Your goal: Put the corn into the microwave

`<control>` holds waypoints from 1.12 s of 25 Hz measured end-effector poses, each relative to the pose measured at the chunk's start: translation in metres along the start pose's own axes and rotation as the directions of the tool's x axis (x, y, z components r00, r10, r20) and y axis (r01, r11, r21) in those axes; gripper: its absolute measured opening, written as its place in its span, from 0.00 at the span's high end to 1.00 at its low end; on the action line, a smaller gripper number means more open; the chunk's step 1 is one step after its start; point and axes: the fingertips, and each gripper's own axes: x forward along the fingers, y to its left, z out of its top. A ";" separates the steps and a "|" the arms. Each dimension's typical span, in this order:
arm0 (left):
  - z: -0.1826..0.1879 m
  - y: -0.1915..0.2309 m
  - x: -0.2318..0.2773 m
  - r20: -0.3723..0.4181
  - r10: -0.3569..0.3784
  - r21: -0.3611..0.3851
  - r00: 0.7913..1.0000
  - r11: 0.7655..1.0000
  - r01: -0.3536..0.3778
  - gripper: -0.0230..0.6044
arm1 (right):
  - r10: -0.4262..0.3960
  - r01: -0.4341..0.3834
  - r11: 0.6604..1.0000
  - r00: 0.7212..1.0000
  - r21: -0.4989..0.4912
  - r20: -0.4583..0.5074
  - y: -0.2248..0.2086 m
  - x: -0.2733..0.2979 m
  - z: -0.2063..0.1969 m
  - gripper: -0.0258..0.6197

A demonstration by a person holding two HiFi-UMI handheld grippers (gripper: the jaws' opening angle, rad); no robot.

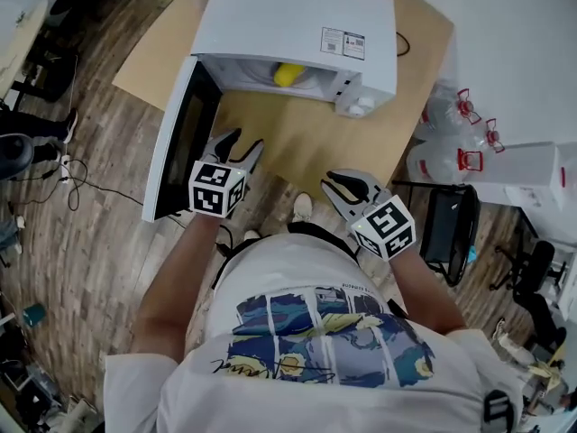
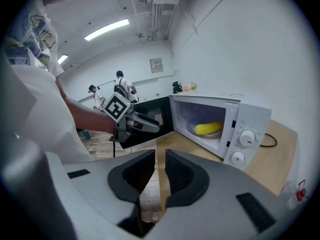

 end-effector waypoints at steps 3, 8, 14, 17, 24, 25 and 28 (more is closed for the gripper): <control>-0.002 -0.012 -0.027 0.018 -0.042 0.005 0.999 0.999 0.042 0.66 | -0.003 0.003 1.000 1.000 -0.012 0.000 0.014 0.006 0.006 0.87; -0.006 -0.024 -0.073 0.047 -0.081 -0.002 0.996 0.997 0.082 0.79 | -0.028 0.028 0.999 0.999 -0.030 0.016 0.037 0.011 0.014 0.88; -0.015 -0.039 -0.119 0.062 -0.150 0.000 0.987 0.989 0.150 0.94 | -0.064 0.066 0.997 0.997 -0.038 0.038 0.065 0.011 0.017 0.89; -0.018 -0.049 -0.139 0.087 -0.193 -0.013 0.977 0.981 0.195 0.95 | -0.075 0.077 0.996 0.996 -0.040 0.037 0.082 0.011 0.014 0.89; -0.038 -0.068 -0.187 0.108 -0.272 -0.002 0.956 0.962 0.273 0.95 | -0.098 0.099 0.994 0.995 -0.040 0.034 0.128 0.013 0.002 0.91; -0.043 -0.069 -0.193 0.103 -0.277 0.000 0.955 0.960 0.278 0.95 | -0.105 0.106 0.994 0.994 -0.036 0.036 0.135 0.012 0.000 0.91; -0.058 -0.072 -0.213 0.088 -0.293 -0.001 0.952 0.956 0.294 0.95 | -0.121 0.121 0.992 0.992 -0.020 0.037 0.154 0.010 -0.006 0.92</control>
